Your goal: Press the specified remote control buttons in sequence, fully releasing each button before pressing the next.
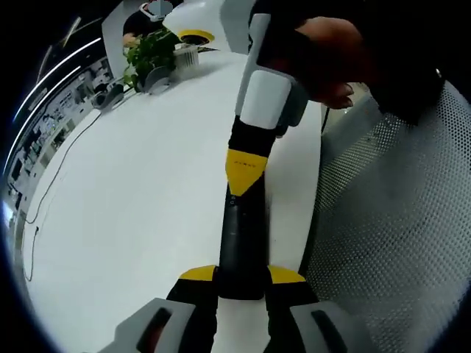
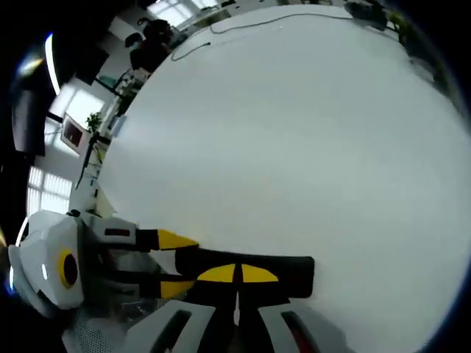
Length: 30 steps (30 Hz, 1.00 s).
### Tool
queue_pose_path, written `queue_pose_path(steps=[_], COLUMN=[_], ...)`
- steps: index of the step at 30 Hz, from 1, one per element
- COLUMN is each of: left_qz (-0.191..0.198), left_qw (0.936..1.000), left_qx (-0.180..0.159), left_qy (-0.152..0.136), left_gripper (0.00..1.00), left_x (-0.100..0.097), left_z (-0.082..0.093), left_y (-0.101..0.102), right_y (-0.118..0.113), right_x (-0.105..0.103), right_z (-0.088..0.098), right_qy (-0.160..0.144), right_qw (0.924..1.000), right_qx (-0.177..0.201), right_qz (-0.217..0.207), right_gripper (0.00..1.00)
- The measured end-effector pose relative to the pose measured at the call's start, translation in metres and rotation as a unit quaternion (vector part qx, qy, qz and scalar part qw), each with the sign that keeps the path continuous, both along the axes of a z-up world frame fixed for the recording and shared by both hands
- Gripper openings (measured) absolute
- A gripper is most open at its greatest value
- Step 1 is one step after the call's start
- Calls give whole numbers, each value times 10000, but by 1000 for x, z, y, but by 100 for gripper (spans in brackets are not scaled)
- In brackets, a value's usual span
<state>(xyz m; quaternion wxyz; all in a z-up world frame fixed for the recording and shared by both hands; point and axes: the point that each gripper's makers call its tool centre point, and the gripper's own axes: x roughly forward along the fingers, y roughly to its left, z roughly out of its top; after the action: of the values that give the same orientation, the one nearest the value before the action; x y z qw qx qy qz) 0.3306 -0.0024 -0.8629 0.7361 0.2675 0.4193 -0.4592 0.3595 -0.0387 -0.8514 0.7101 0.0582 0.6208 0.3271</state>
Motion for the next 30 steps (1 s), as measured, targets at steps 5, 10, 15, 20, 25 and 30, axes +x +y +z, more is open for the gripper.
queue_pose_path(steps=[5, 10, 15, 20, 25, 30], left_qz=[-2, 12, -17, -12, 32, 68], left_qw=[10000, 10000, 10000, 10000, 10000, 10000], left_qx=[8, 23, 14, 45, 10, 14], left_qy=[-12, -4, -17, -5, 5, 13], left_gripper=[24, 24, 24, 24, 24, 24], left_x=[-1, -1, -1, -1, -1, -1], left_z=[-1, -1, -1, -1, -1, -1], left_y=[1, 1, 2, 2, 3, 3], right_y=[5, 5, 6, 7, 9, 8], right_x=[3, 2, 2, 4, 2, 3], right_z=[0, -5, -4, -7, -6, -7], right_qy=[-81, -14, -5, 275, 210, 208], right_qw=[9997, 9997, 9994, 9992, 9983, 9971], right_qx=[52, 13, -33, -62, -170, -221], right_qz=[240, 258, 333, 281, 507, 691], right_gripper=[0, 0, 0, 0, 0, 0])
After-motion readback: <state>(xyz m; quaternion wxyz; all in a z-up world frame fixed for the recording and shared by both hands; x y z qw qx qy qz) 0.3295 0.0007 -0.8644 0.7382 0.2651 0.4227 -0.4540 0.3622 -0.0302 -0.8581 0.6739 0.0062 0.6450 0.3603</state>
